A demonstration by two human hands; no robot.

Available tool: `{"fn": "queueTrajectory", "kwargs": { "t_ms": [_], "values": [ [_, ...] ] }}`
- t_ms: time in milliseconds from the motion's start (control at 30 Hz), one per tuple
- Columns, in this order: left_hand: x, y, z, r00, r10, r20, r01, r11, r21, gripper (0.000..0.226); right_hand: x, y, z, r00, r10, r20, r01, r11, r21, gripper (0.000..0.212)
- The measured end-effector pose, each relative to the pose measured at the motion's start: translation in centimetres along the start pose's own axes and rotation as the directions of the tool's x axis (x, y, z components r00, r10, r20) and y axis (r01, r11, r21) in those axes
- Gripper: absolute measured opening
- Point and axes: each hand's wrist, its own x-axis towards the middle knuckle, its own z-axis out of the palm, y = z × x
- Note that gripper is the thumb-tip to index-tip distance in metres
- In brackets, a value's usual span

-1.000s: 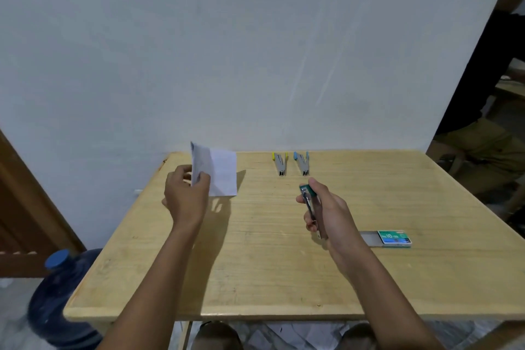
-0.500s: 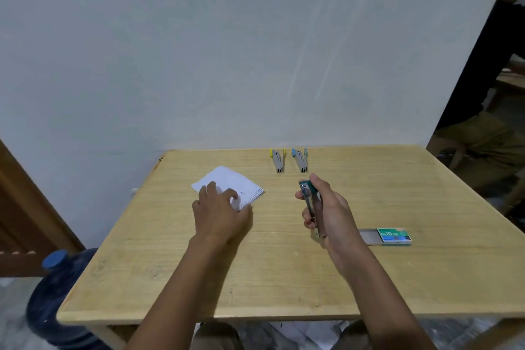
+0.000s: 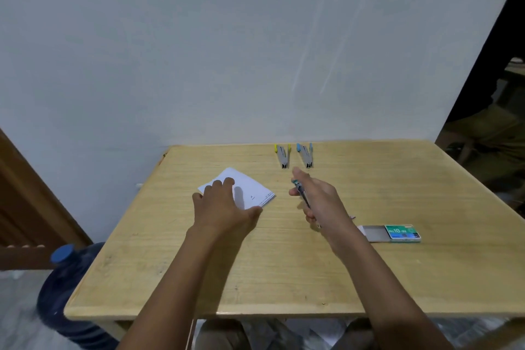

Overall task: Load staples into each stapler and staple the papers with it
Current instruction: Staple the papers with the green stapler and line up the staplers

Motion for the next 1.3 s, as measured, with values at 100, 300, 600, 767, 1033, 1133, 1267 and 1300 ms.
{"fn": "queueTrajectory", "kwargs": {
  "t_ms": [100,300,600,767,1033,1133,1267,1300],
  "values": [
    [-0.3,0.1,-0.4,0.999,0.014,0.051,-0.014,1.000,0.009,0.092,2.1,0.5,1.2,0.999,-0.039,0.032,0.046,0.959,-0.278,0.056],
    [-1.5,-0.1,-0.2,1.000,0.001,0.031,0.002,0.997,-0.071,0.089,4.7,0.2,4.4,0.993,-0.023,0.115,0.091,0.767,-0.635,0.029],
    [-1.3,-1.4,-1.6,0.996,-0.025,-0.081,-0.009,0.921,-0.390,0.085,2.1,-1.7,3.5,0.927,-0.127,0.352,0.199,0.964,-0.179,0.010],
    [-1.4,-1.0,-3.6,0.995,0.097,-0.030,-0.095,0.790,-0.605,0.092,1.5,-3.3,2.3,0.839,-0.261,0.478,0.417,0.872,-0.255,0.002],
    [-2.1,0.0,-5.7,0.956,0.270,0.112,-0.054,0.538,-0.841,0.027,1.5,-4.7,1.2,0.795,-0.392,0.463,0.521,0.832,-0.192,0.011],
    [-2.4,0.2,-5.9,0.958,0.249,0.141,0.017,0.443,-0.896,0.019,1.5,-4.4,1.3,0.848,-0.404,0.343,0.473,0.868,-0.149,0.015],
    [-2.5,0.4,-6.0,0.955,0.247,0.162,0.063,0.366,-0.929,0.022,0.9,-4.0,1.0,0.882,-0.344,0.321,0.393,0.914,-0.099,0.016],
    [-2.6,0.4,-6.0,0.953,0.248,0.172,0.073,0.363,-0.929,0.022,0.7,-3.8,0.9,0.884,-0.337,0.325,0.383,0.920,-0.087,0.012]
  ]
}}
